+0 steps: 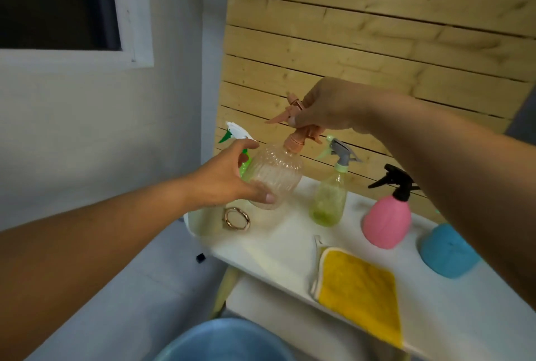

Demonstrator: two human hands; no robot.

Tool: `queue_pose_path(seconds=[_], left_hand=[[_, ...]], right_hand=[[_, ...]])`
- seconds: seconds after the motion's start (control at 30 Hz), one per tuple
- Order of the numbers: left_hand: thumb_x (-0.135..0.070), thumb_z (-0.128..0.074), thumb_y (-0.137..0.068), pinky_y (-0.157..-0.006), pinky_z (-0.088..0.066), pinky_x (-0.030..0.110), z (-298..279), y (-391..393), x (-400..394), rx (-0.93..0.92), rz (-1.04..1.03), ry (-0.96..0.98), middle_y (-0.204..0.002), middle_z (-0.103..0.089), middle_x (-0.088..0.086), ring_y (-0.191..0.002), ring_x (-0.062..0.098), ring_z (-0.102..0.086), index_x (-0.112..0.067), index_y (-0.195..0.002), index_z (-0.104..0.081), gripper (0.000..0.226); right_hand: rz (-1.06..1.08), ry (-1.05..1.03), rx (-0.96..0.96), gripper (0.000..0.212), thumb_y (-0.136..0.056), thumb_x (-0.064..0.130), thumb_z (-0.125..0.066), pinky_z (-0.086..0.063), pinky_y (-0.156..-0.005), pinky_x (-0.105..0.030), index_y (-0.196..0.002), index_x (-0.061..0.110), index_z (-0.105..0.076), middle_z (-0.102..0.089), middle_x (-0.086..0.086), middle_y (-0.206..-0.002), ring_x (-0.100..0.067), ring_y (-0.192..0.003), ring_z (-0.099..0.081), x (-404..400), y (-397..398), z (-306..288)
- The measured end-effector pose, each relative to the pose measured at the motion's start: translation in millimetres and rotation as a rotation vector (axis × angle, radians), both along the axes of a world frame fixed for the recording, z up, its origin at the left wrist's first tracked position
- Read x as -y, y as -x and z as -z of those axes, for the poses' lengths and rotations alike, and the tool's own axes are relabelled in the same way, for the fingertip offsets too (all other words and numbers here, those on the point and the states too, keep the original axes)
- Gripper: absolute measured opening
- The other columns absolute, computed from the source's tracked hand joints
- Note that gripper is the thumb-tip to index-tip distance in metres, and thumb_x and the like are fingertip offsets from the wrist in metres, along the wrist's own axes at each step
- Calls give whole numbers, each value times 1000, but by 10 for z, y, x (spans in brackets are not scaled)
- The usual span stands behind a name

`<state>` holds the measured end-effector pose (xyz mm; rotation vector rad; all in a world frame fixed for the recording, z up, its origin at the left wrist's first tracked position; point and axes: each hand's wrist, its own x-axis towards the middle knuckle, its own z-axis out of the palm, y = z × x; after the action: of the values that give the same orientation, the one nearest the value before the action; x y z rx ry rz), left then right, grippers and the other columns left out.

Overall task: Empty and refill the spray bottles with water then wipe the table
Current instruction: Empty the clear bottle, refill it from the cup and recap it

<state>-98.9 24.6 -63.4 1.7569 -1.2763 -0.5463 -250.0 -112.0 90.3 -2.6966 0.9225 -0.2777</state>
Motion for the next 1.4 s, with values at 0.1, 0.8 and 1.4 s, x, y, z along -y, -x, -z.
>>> queue_pose_path(seconds=[0.1,0.8,1.4], left_hand=[[-42,-105,-55,-87,-47,8,85,210,-209,-18,23,30,-131,-55,-16,-118,-9,-57,-43,-149,-33,119],[-62,-98,-51,-97,-60,48,1167,793,-1857,-702,-73,39,-127,-72,15,-119,30,-71,-36,-138,-49,104],[-66,-81,-76,-103,-57,50,1327,807,-1903,-860,4,-89,-103,-78,5,-113,29,-74,-34,-138,-61,73]], right_hand=[[0,-52,-10,33,-88,46,-74,-52,-91,-37,-91,13,-79,-78,3,-77,-20,-86,-74,-201,197,13],[-111,-926,297,30,-67,26,-88,-60,-76,-24,-90,7,-81,-79,-14,-95,-19,-84,-76,-1013,1040,1868],[24,-1032,392,34,-82,20,-82,-54,-72,-17,-112,4,-75,-79,-11,-95,-15,-81,-71,-1042,1157,2283]])
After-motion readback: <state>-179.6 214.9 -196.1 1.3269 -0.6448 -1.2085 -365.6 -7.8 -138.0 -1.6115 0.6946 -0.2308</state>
